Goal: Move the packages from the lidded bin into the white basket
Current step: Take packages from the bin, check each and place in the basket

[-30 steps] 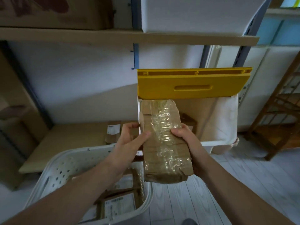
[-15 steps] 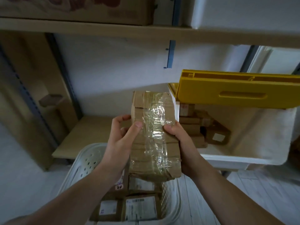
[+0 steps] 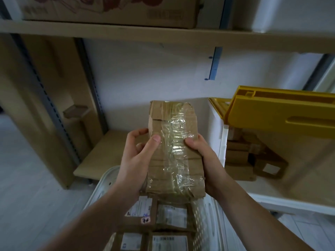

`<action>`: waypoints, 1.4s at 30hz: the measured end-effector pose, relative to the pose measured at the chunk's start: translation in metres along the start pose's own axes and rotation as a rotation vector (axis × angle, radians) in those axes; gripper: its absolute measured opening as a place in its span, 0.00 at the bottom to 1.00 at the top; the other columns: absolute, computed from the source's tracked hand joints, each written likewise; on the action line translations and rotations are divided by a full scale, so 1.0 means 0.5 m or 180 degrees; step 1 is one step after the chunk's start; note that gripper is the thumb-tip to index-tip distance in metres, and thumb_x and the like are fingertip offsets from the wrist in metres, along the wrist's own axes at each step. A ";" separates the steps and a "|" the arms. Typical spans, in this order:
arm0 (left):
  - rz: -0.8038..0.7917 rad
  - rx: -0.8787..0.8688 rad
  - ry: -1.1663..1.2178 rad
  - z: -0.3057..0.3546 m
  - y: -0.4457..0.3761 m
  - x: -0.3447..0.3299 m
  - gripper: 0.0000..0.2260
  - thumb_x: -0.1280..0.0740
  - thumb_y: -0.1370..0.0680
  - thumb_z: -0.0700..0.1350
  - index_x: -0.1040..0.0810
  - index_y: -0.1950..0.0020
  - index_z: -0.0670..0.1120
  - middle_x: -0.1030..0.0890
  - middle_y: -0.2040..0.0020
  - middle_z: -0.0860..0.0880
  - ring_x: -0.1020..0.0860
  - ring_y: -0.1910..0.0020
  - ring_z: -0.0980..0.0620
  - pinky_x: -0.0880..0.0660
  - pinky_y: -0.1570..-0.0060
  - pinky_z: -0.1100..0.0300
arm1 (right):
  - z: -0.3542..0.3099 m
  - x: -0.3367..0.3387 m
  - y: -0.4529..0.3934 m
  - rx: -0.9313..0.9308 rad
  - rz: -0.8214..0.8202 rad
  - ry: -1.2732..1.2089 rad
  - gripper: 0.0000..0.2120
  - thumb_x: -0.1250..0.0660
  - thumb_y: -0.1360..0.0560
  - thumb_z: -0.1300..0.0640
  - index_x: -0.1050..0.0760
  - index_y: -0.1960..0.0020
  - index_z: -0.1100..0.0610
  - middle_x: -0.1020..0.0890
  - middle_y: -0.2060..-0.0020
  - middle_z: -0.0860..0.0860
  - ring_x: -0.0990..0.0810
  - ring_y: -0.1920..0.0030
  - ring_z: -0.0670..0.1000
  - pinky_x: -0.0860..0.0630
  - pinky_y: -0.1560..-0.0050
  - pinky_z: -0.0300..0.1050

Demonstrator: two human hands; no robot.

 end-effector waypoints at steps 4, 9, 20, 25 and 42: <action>0.0148 -0.0004 -0.0015 -0.005 -0.016 0.014 0.16 0.30 0.23 0.49 0.27 0.36 0.51 0.13 0.58 0.50 0.14 0.61 0.48 0.18 0.65 0.53 | -0.001 -0.011 -0.025 -0.0058 0.0003 0.0079 0.29 0.27 0.31 0.50 0.27 0.33 0.57 0.16 0.42 0.59 0.15 0.46 0.60 0.17 0.52 0.54; 0.0222 0.0058 -0.0048 -0.012 -0.030 0.021 0.14 0.30 0.22 0.48 0.26 0.37 0.51 0.13 0.59 0.51 0.14 0.62 0.50 0.18 0.65 0.53 | 0.004 -0.013 -0.042 -0.0152 0.0126 0.0173 0.31 0.26 0.33 0.48 0.28 0.33 0.56 0.15 0.45 0.57 0.14 0.47 0.59 0.18 0.52 0.54; 0.0149 0.0081 -0.0040 -0.023 -0.042 0.007 0.19 0.28 0.29 0.50 0.25 0.40 0.52 0.14 0.58 0.45 0.15 0.63 0.46 0.18 0.65 0.50 | 0.010 -0.001 -0.033 -0.0223 0.0225 -0.0005 0.30 0.26 0.33 0.49 0.26 0.34 0.57 0.15 0.44 0.60 0.15 0.45 0.63 0.17 0.49 0.57; 0.0124 0.0078 -0.0054 -0.023 -0.053 0.004 0.20 0.29 0.31 0.52 0.25 0.40 0.53 0.14 0.58 0.44 0.14 0.62 0.44 0.18 0.65 0.50 | 0.008 0.005 -0.042 -0.0147 0.0213 0.0037 0.32 0.25 0.34 0.48 0.27 0.33 0.56 0.15 0.44 0.61 0.15 0.45 0.63 0.18 0.45 0.61; -0.0145 -0.0024 -0.0225 -0.034 -0.043 -0.004 0.21 0.29 0.30 0.52 0.26 0.38 0.52 0.15 0.52 0.39 0.16 0.58 0.43 0.16 0.58 0.45 | 0.003 0.028 -0.028 0.0058 0.0153 0.0144 0.29 0.26 0.31 0.48 0.26 0.33 0.53 0.15 0.44 0.58 0.14 0.46 0.61 0.17 0.53 0.55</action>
Point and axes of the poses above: each hand's wrist, its own y-axis away from the middle knuckle, its own x-axis out of the back of the hand, z = x × y, the point moved 1 cm from there along -y, towards the middle knuckle
